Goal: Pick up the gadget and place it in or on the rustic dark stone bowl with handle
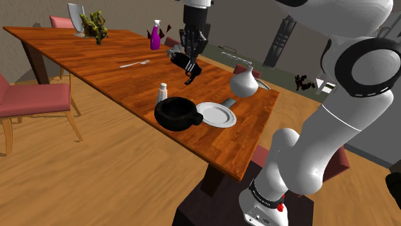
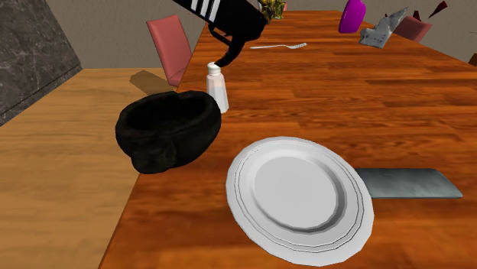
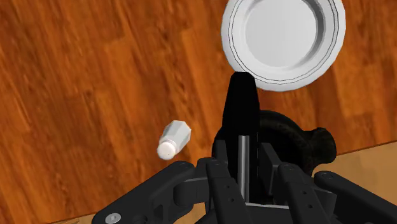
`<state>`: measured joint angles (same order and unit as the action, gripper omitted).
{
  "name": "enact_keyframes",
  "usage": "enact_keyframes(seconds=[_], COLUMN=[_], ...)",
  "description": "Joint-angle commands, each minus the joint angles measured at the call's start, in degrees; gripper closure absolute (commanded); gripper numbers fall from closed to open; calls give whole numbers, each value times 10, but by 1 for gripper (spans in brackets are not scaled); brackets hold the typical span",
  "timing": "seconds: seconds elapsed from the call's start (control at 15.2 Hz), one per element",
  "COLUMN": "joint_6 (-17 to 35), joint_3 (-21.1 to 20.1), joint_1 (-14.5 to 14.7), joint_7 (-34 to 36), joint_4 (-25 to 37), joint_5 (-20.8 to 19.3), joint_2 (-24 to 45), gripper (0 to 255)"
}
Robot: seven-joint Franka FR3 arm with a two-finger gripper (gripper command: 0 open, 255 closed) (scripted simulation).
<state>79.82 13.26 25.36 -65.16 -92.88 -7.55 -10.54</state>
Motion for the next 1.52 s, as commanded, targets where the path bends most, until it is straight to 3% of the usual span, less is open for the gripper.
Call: enact_keyframes(seconds=[0.0, 0.46, 1.45], joint_6=[-7, -25, 95], joint_3=[-18, -83, -82], joint_1=[11, 52, 51], joint_7=[30, 136, 147], joint_4=[-5, -3, -160], joint_5=[3, 22, 19], joint_2=[-9, -15, -52], gripper=[255, 255, 255])
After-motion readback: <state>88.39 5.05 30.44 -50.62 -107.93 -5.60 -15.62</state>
